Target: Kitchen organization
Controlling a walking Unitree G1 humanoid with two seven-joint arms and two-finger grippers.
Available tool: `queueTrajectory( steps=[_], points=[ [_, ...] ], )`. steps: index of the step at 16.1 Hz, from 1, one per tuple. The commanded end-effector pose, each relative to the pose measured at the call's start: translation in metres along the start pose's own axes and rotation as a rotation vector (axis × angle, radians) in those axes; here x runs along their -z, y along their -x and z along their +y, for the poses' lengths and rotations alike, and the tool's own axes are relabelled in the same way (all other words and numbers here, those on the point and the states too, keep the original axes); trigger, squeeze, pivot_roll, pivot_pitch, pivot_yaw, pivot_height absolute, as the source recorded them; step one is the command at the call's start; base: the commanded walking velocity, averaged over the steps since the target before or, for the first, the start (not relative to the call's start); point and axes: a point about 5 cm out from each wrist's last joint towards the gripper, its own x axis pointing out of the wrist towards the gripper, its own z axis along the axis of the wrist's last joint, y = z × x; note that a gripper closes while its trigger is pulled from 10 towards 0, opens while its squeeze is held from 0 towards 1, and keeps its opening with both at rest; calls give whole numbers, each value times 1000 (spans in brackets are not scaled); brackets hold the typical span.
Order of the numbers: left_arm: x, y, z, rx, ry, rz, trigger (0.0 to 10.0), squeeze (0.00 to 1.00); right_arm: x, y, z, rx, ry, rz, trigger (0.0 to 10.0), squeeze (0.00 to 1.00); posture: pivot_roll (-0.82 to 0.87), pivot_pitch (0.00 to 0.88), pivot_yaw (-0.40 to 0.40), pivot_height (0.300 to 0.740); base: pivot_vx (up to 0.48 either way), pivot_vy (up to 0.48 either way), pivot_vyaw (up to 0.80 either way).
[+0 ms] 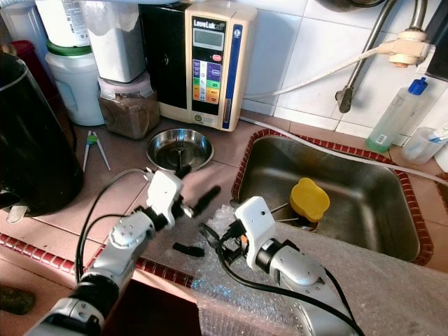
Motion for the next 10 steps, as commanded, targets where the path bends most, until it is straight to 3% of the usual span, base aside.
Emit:
queueTrajectory(
  steps=[1,5,6,7,10],
  points=[
    [-3,-3,2,-14,-10,-12,10000,0,-3,0,-3,14,17,-7,10000,0,48,0,-64,740,0,0,0],
    [7,-1,7,-49,-28,52,10000,0,-3,0,-3,15,18,-8,10000,0,48,0,-64,740,0,0,0],
    [10,0,5,-35,-33,68,7294,0,-3,0,-3,14,18,-7,10000,0,50,0,-65,740,0,0,0],
    [12,0,4,-21,-37,75,10000,0,-3,0,-3,14,19,-6,10000,0,49,0,-67,740,0,0,0],
    [17,2,4,-28,-57,104,10000,0,-3,0,-4,14,21,-6,10000,0,49,0,-68,740,0,0,0]
  ],
)
